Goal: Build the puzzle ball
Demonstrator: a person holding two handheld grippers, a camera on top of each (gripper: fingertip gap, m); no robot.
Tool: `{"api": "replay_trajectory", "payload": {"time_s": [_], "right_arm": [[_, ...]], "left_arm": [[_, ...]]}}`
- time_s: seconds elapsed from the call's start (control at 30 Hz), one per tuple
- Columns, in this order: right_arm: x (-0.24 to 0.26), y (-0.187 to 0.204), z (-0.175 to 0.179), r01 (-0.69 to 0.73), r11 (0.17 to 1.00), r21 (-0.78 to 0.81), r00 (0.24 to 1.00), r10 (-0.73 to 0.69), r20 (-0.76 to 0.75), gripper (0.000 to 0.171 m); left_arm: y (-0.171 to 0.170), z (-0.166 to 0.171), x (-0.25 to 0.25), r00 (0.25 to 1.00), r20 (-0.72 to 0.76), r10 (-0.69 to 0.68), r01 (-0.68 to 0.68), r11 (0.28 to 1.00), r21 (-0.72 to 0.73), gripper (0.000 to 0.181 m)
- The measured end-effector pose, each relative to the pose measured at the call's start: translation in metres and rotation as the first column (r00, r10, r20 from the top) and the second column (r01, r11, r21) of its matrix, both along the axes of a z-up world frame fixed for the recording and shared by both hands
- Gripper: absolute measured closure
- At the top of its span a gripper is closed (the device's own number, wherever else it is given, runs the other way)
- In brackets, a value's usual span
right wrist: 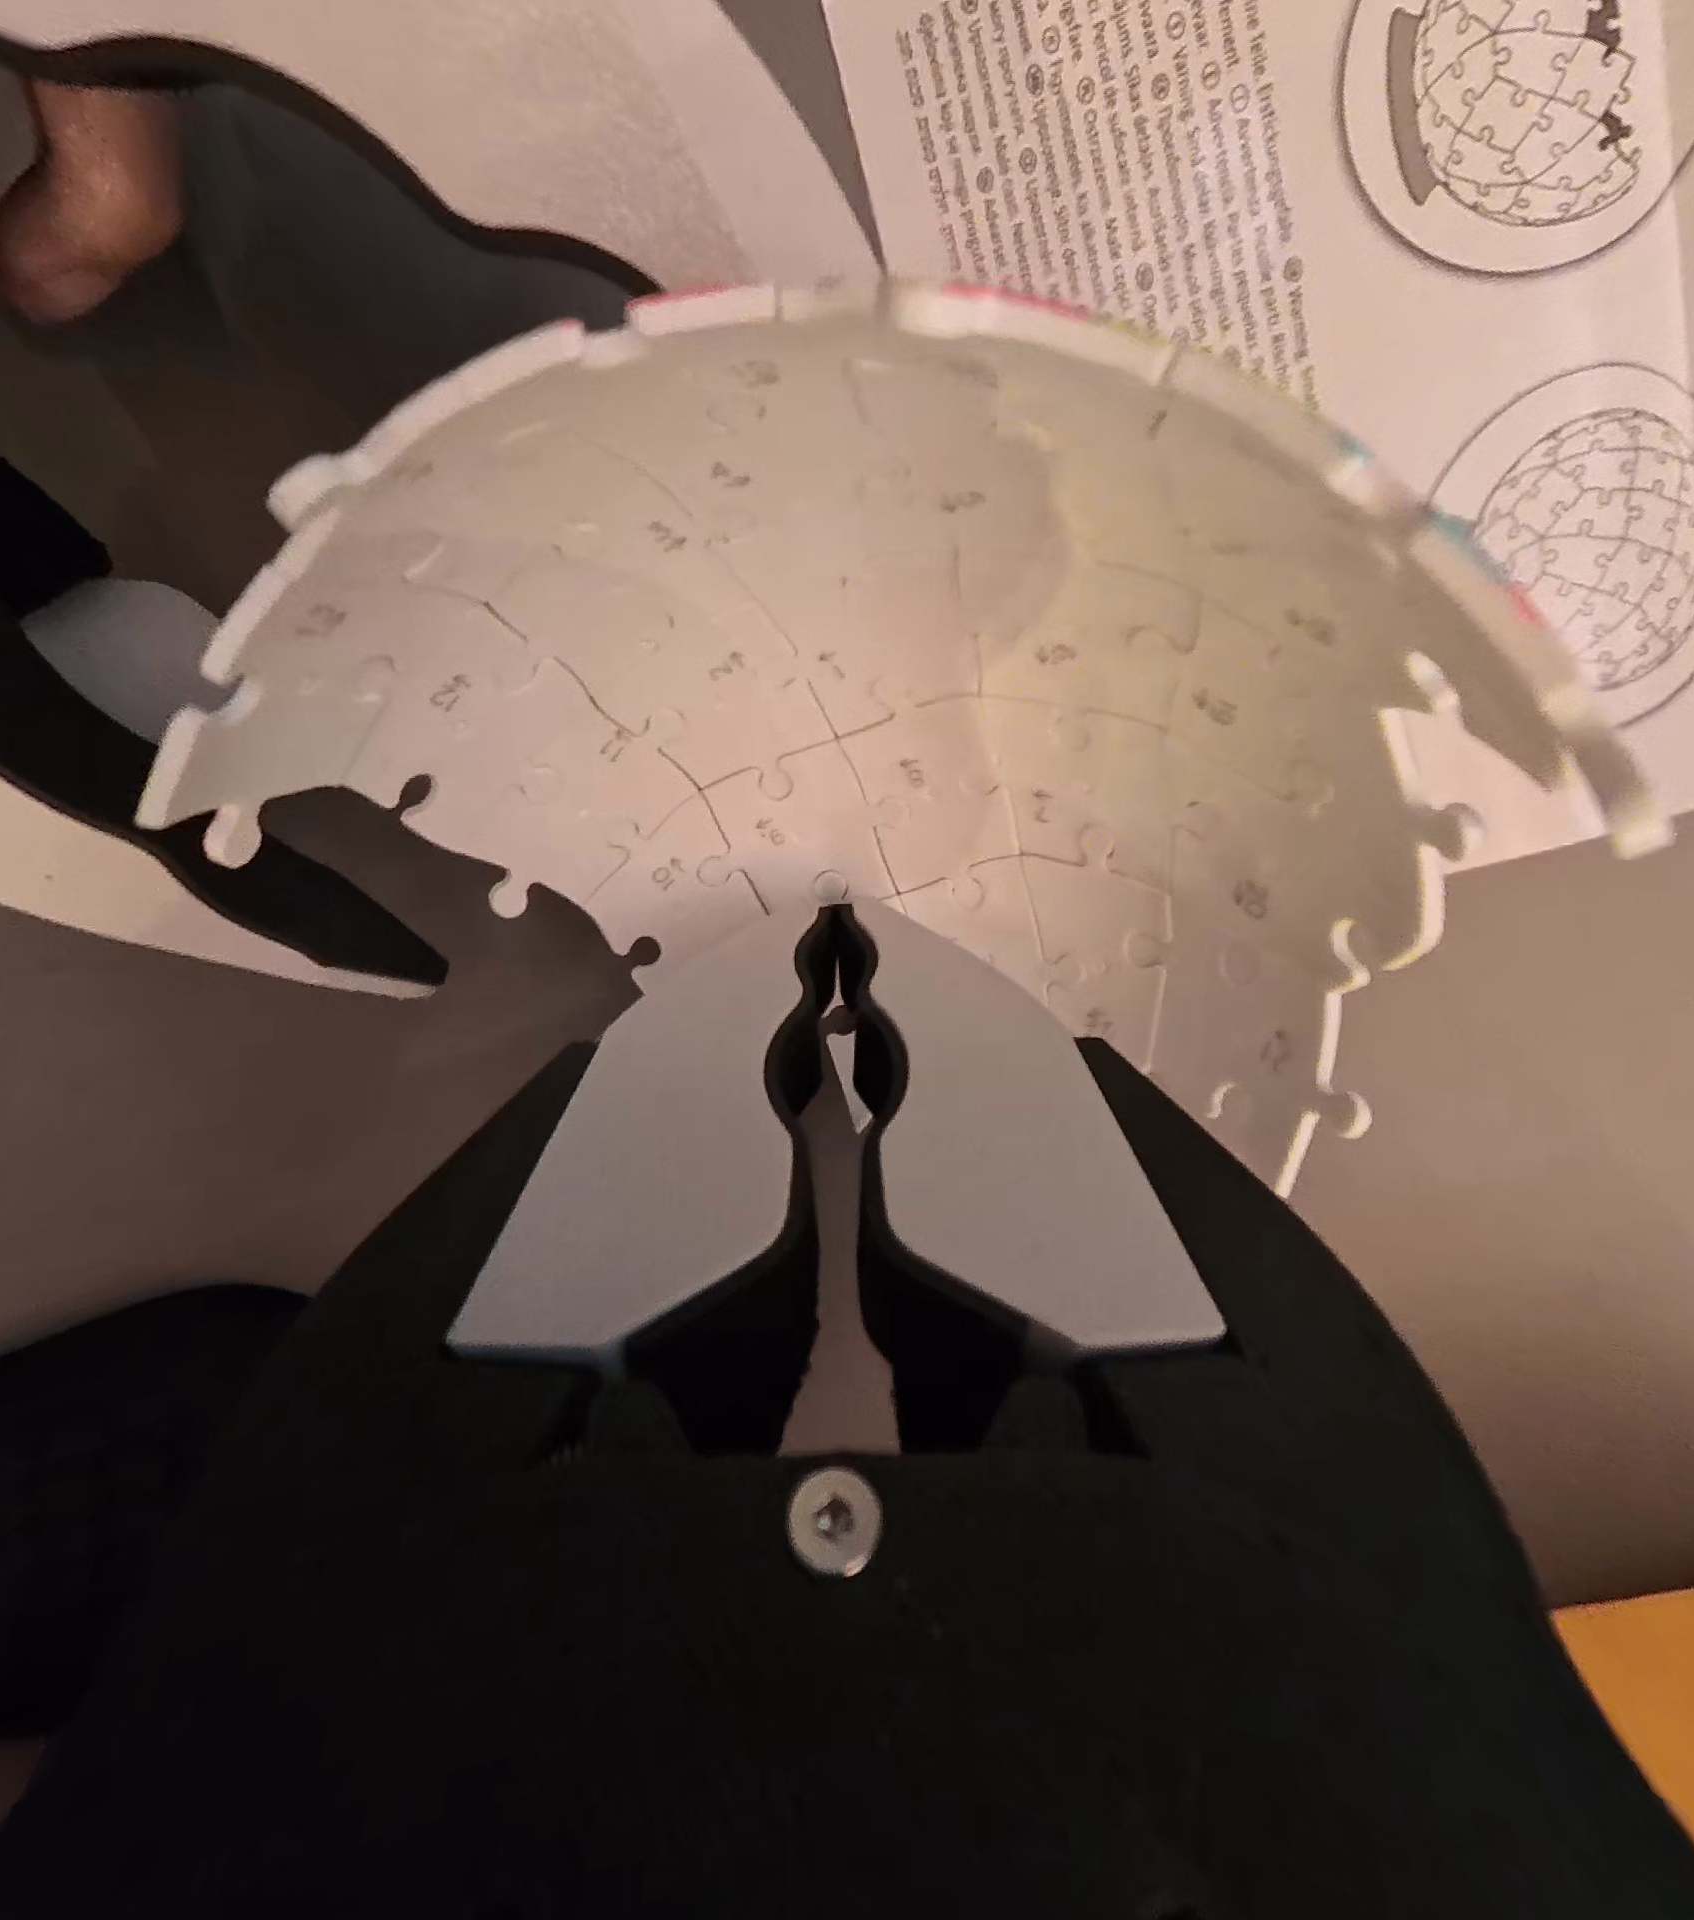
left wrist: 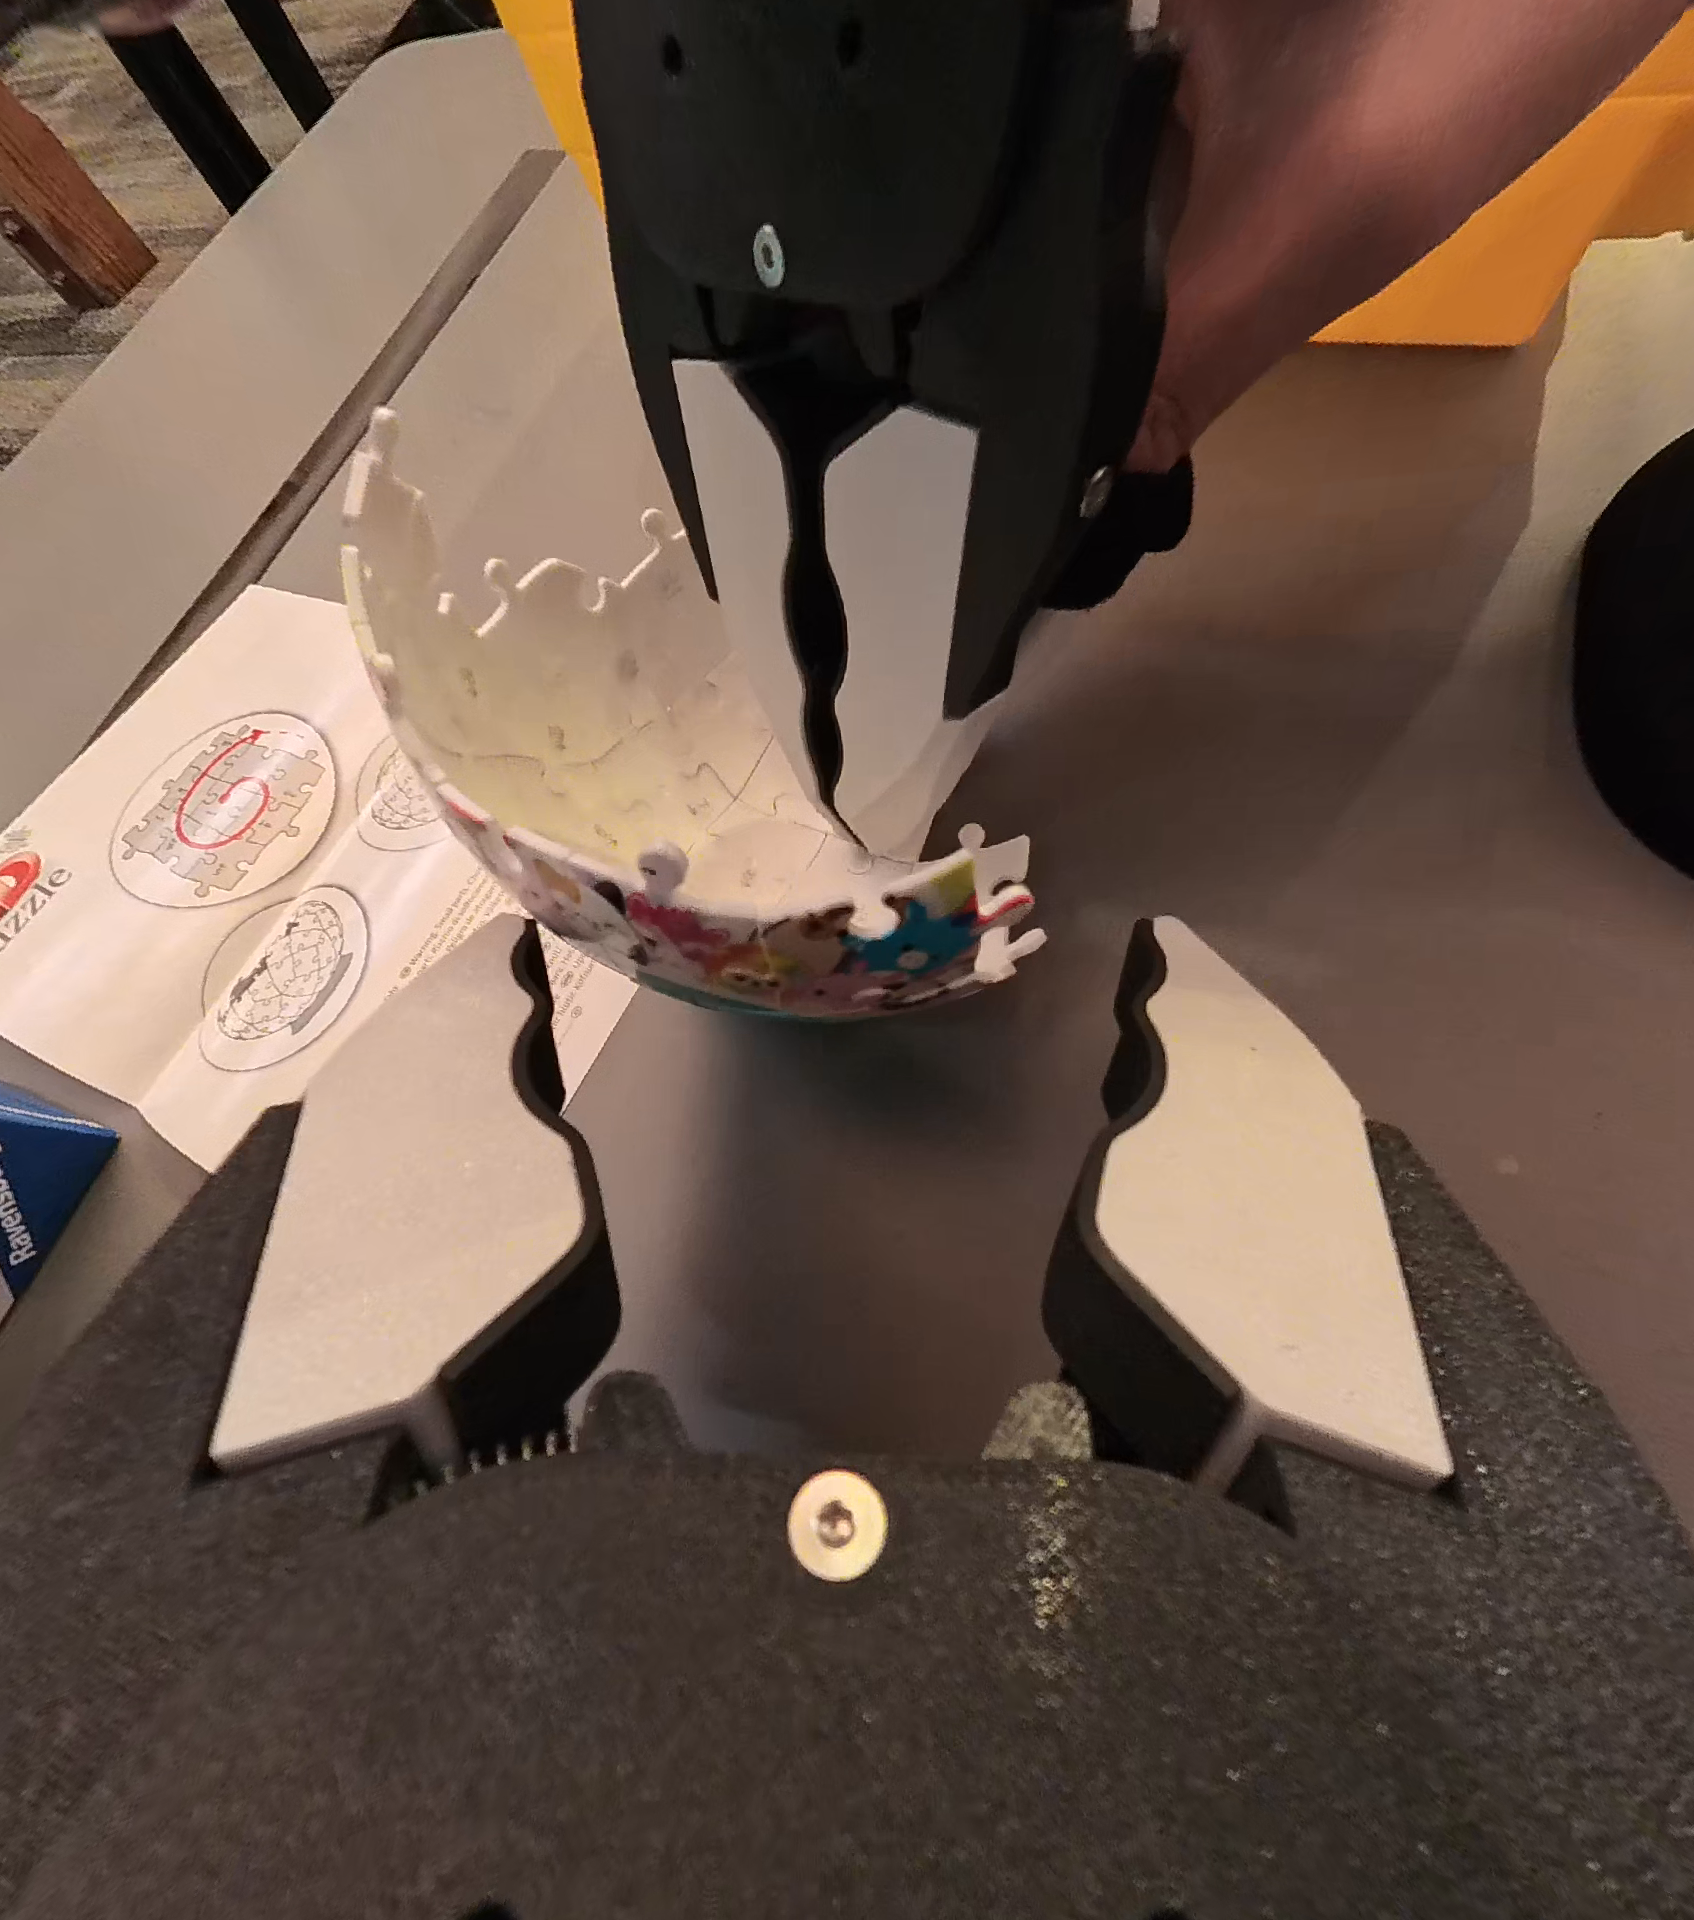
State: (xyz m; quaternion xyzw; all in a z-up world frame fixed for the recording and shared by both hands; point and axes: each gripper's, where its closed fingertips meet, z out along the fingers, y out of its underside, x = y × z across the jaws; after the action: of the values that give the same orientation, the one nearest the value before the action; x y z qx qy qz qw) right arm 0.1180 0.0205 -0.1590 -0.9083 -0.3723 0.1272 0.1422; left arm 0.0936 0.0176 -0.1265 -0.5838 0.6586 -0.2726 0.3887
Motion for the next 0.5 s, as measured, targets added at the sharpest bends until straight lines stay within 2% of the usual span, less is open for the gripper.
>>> {"api": "replay_trajectory", "payload": {"time_s": [0.27, 0.43, 0.5], "right_arm": [[0.0004, -0.0001, -0.0006, 0.032, 0.997, -0.073, 0.999, -0.03, 0.038, 0.169], [-0.0004, 0.0002, 0.0003, 0.041, 0.998, -0.055, 0.997, -0.044, -0.07, 0.17], [0.0033, 0.0005, 0.0009, 0.048, 0.998, -0.049, 0.996, -0.051, -0.07, 0.17]], "left_arm": [[-0.0008, 0.0005, 0.0006, 1.0, 0.001, 0.0, 0.0, 1.0, 0.003, 0.077], [-0.0003, 0.0, 0.0001, 1.0, 0.003, 0.004, -0.004, 1.0, 0.001, 0.078], [-0.0002, -0.0016, -0.0007, 1.0, -0.002, 0.004, -0.004, 1.0, -0.001, 0.079]]}}
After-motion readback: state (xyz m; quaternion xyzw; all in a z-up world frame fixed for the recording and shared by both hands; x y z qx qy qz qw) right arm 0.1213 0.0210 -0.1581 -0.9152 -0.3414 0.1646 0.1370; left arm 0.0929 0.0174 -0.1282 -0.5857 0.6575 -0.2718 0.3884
